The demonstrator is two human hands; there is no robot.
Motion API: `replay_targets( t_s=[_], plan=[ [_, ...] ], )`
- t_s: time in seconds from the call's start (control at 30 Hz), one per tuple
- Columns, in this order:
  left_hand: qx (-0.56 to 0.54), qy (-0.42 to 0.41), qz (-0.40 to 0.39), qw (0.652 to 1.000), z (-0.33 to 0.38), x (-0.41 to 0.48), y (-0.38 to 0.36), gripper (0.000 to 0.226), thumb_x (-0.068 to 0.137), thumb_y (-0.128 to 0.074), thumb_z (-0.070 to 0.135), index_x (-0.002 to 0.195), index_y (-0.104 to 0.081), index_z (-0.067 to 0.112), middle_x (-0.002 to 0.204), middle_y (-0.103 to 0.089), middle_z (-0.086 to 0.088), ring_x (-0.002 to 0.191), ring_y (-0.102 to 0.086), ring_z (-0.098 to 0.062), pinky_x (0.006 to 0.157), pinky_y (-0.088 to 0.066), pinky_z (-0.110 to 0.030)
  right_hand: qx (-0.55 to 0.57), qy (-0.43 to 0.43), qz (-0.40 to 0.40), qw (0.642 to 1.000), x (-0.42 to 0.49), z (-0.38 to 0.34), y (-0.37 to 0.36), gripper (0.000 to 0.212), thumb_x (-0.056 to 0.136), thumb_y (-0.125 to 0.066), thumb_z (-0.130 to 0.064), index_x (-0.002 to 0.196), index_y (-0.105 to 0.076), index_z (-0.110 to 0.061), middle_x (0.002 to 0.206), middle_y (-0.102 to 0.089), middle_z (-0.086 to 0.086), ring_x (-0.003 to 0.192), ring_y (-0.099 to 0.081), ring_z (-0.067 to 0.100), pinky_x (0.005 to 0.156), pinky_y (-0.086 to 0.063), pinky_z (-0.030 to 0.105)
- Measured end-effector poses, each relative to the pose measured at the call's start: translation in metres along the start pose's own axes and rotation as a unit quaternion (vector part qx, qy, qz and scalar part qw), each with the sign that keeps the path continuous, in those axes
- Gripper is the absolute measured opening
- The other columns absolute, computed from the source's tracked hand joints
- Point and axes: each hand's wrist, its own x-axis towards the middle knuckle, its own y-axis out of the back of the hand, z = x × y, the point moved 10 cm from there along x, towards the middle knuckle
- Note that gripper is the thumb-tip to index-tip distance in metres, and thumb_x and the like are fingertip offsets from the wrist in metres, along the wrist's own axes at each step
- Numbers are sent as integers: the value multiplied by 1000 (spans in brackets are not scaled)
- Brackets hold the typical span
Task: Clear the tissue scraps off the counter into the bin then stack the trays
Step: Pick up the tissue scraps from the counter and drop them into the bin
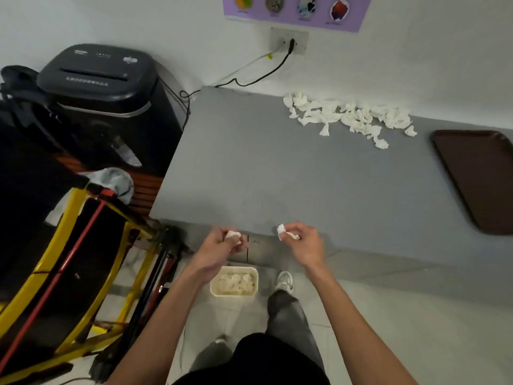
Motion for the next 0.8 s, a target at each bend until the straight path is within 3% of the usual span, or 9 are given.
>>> replay_targets(
  t_s=[0.07,0.13,0.23,0.3,0.37,0.5,0.6,0.7,0.8],
  plan=[
    [-29,25,-10,999,-22,-24,26,22,103,-59,2,122,-49,-5,111,-72,-29,101,-74,-39,89,-63,-37,81,-14,-14,996,-40,10,-20,14,83,-86,-28,93,-79,-35,94,-80,-15,94,-74,9,85,-56,31],
    [-9,33,-9,999,-41,-46,49,29,100,-65,6,122,-50,-7,110,-74,-29,101,-74,-39,83,-64,-34,117,-29,-34,992,-73,20,-43,18,88,-84,-20,97,-80,-35,101,-79,-16,101,-72,6,90,-55,29],
    [84,35,20,996,-74,-62,86,25,97,-71,12,114,-56,0,104,-78,-20,92,-77,-31,76,-62,-30,110,-69,-61,990,-106,51,-84,12,90,-83,-20,96,-83,-31,99,-81,-13,100,-73,8,91,-58,32],
    [121,35,48,991,-101,-61,110,25,93,-77,17,108,-62,4,100,-79,-16,90,-77,-29,78,-61,-33,90,-103,-71,988,-120,76,-110,7,89,-83,-24,93,-84,-30,93,-81,-11,95,-75,14,92,-60,40],
    [140,32,70,987,-123,-58,128,23,89,-81,16,105,-69,5,92,-79,-12,87,-77,-24,78,-60,-33,77,-153,-76,982,-127,108,-132,9,84,-79,-27,90,-84,-30,88,-81,-10,92,-76,18,88,-61,40],
    [185,18,123,975,-165,-38,152,13,88,-80,5,100,-79,9,84,-77,1,73,-70,-4,69,-55,-19,75,-244,-60,965,-125,167,-166,21,74,-71,-42,81,-84,-27,78,-79,-11,87,-77,18,88,-62,41],
    [235,47,126,963,-221,-3,169,25,88,-76,5,105,-80,23,100,-78,3,88,-72,-8,72,-56,-20,-9,-222,-53,974,-103,205,-190,8,80,-81,-27,86,-83,-23,87,-79,-8,92,-74,18,89,-59,36],
    [320,80,118,937,-287,42,185,28,90,-69,13,116,-65,24,110,-72,-2,92,-68,-15,71,-56,-31,-70,-203,-49,975,-71,258,-223,19,85,-66,-7,88,-77,-22,93,-77,-6,100,-72,25,91,-58,33],
    [402,70,115,906,-339,90,192,28,96,-67,17,118,-51,11,104,-64,-2,87,-63,-19,57,-43,-15,-128,-138,-55,981,-33,295,-259,16,93,-57,-3,95,-65,-17,94,-70,-6,93,-66,20,77,-45,19]
  ],
)
